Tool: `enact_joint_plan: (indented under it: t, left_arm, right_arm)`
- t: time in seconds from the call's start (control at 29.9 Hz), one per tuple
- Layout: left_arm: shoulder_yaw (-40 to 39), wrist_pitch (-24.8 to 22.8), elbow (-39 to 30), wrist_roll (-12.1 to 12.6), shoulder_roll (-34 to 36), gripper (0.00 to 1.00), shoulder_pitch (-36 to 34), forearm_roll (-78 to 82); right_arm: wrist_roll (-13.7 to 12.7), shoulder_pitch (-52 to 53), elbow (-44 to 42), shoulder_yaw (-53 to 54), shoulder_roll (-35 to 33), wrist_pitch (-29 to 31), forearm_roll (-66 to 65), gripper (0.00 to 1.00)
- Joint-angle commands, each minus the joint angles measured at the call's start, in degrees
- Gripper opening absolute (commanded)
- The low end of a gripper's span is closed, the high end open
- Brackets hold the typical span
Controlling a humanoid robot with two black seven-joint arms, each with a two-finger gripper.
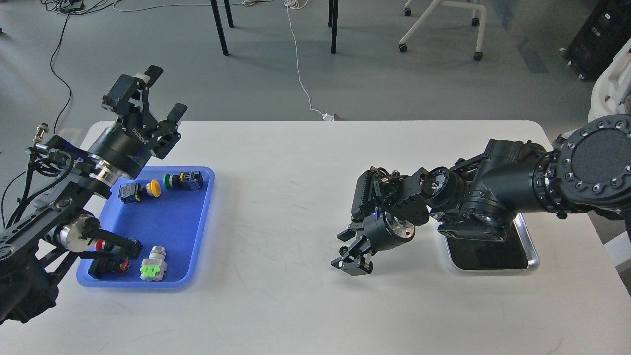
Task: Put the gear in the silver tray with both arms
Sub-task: 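Reach the right gripper down toward the gear on the table, then close the right gripper on the black gear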
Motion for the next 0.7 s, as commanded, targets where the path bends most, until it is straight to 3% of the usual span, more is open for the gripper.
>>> enact_joint_plan:
  t: [0.0, 0.37, 0.47, 0.67]
  left_arm:
    - [0.01, 0.0, 0.0, 0.0, 0.0, 0.98, -0.06, 0.0]
    - [0.01, 0.0, 0.0, 0.0, 0.0, 0.98, 0.02, 0.0]
    - [0.01, 0.0, 0.0, 0.0, 0.0, 0.98, 0.02, 0.0]
    - [0.01, 0.0, 0.0, 0.0, -0.09, 0.98, 0.02, 0.0]
  right_arm:
    - [0.0, -0.27, -0.33, -0.11, 0.38, 0.0, 0.0, 0.64]
    - [0.0, -0.8, -0.86, -1.52, 0.29, 0.0, 0.0, 0.56]
    - [0.0, -0.98, -1.21, -1.52, 0.38, 0.0, 0.17, 0.49]
    - [0.0, -0.98, -1.3, -1.52, 0.47, 0.0, 0.26, 0.48]
